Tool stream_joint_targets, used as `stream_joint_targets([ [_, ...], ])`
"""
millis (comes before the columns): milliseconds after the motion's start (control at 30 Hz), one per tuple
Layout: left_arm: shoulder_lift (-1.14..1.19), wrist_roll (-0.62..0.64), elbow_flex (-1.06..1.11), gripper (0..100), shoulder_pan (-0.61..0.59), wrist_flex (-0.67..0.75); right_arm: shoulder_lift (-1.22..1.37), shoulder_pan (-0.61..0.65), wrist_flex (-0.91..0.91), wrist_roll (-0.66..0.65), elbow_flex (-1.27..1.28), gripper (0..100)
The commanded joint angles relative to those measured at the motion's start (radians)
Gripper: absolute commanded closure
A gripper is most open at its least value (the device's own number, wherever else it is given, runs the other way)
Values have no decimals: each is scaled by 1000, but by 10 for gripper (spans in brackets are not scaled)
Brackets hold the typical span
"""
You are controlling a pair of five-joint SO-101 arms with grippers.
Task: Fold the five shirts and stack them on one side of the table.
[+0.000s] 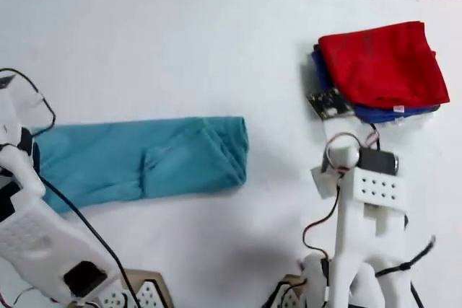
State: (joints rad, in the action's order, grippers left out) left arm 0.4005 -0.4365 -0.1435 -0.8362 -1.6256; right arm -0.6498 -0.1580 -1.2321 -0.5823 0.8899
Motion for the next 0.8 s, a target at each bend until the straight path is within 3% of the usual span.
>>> stream_joint_targets([
  [0,-15,-6,-45,974,38,-103,-48,-97,176,-5,144,977],
  [267,-130,48,4,974,305,-163,-70,-248,579,-5,451,977],
  [567,-462,166,202,974,829,-163,-91,-252,581,2,463,977],
  [767,-402,242,116,975,1077,-160,-91,-252,581,2,463,977],
])
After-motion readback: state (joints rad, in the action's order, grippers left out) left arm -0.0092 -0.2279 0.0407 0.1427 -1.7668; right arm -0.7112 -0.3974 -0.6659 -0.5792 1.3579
